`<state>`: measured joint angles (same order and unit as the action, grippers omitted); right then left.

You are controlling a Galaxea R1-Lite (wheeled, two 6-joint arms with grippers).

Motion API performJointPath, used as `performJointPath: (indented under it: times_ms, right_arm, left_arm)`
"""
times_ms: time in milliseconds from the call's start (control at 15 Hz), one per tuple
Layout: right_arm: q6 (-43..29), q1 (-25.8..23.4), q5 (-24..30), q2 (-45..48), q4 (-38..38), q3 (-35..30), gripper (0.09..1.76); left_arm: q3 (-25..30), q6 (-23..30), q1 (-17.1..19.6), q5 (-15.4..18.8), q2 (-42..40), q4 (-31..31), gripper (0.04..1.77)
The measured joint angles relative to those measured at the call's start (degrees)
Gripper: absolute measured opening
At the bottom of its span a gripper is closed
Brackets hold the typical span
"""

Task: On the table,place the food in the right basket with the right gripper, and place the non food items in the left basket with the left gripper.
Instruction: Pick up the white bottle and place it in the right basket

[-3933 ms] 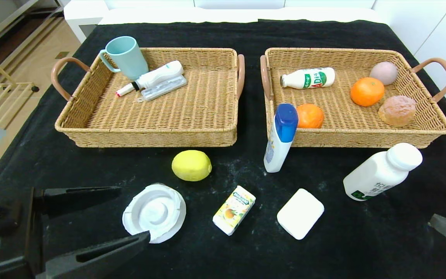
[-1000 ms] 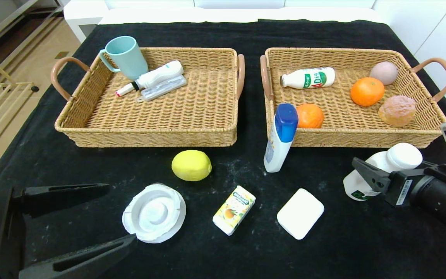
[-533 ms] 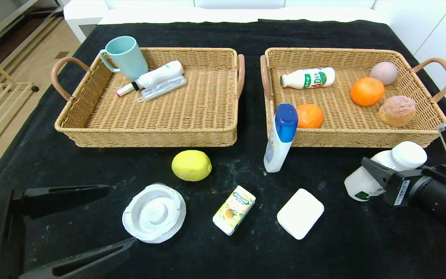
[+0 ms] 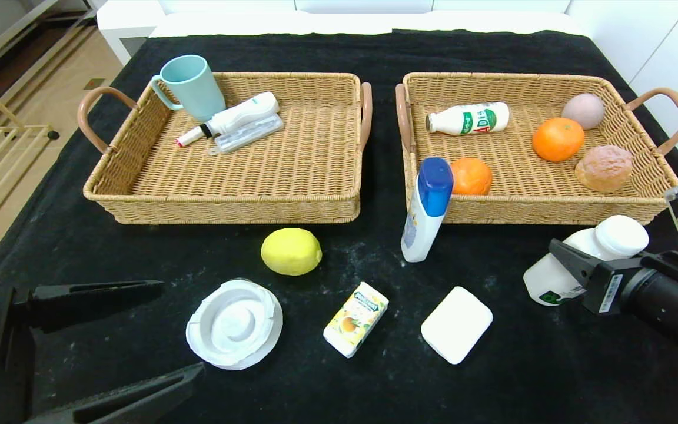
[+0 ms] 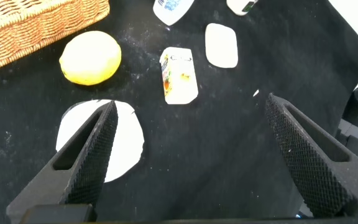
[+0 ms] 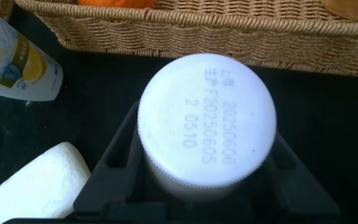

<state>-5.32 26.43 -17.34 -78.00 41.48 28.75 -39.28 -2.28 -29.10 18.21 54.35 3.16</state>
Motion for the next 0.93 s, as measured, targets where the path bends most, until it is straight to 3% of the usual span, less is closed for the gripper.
performJointPath:
  times_ms: [467, 667, 933]
  right_arm:
    - [0.2, 0.0, 1.0, 1.3, -1.8, 0.7, 0.95]
    - [0.4, 0.0, 1.4, 3.7, -8.6, 4.9, 0.95]
    - [0.7, -0.5, 3.5, 6.6, -22.2, 15.4, 0.95]
  left_arm:
    - [0.1, 0.0, 0.0, 0.0, 0.0, 0.0, 1.72]
    - [0.1, 0.0, 0.0, 0.0, -0.1, 0.2, 1.72]
    - [0.1, 0.0, 0.0, 0.0, -0.3, 0.1, 1.72]
